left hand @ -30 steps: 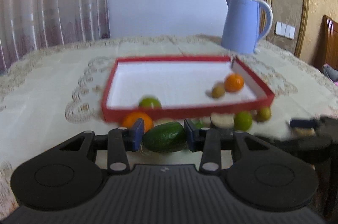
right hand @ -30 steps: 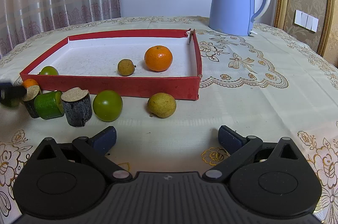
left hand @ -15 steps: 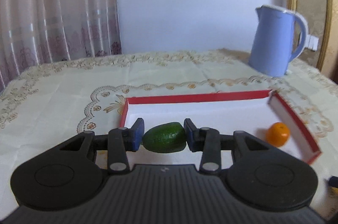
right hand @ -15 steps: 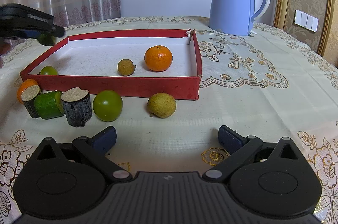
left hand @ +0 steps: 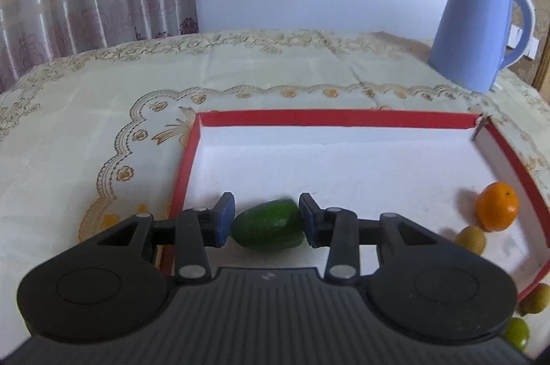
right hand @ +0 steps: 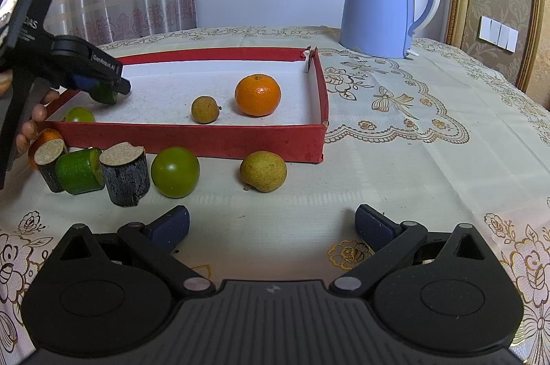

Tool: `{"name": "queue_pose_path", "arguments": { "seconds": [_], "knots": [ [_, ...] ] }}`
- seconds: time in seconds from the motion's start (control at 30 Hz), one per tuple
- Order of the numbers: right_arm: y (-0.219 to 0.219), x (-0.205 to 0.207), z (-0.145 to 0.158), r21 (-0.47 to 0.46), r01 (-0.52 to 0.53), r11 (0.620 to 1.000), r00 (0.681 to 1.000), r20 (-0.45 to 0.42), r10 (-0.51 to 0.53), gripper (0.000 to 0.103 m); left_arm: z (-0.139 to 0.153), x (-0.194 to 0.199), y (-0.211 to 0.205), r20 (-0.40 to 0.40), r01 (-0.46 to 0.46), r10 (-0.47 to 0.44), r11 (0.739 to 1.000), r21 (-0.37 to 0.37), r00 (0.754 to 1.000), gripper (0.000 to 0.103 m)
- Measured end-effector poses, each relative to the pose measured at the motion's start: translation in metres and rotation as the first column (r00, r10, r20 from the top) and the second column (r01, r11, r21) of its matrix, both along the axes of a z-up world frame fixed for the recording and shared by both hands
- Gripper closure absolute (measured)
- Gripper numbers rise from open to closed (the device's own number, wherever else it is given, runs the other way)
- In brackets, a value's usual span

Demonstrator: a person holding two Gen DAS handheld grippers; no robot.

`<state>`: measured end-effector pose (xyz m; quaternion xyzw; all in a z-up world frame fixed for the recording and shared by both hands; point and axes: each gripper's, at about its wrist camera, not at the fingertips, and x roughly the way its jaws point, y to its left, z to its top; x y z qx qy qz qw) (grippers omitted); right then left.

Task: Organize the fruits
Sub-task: 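Open the left tool to drop the avocado into the red tray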

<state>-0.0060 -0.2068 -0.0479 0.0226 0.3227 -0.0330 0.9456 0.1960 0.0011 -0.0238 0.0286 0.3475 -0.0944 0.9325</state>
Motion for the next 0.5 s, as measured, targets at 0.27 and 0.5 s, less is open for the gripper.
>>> {"name": "queue_pose_path", "arguments": {
  "seconds": [0.27, 0.5],
  "knots": [
    [0.000, 0.000, 0.000, 0.000, 0.000, 1.000, 1.000, 0.000, 0.000, 0.000, 0.001, -0.004, 0.003, 0.027, -0.015, 0.015, 1.000, 0.001, 1.000, 0.054],
    [0.000, 0.000, 0.000, 0.001, 0.000, 1.000, 1.000, 0.000, 0.000, 0.000, 0.026, -0.048, 0.030, 0.156, -0.082, 0.097, 0.992, -0.100, 0.983, 0.031]
  ]
}}
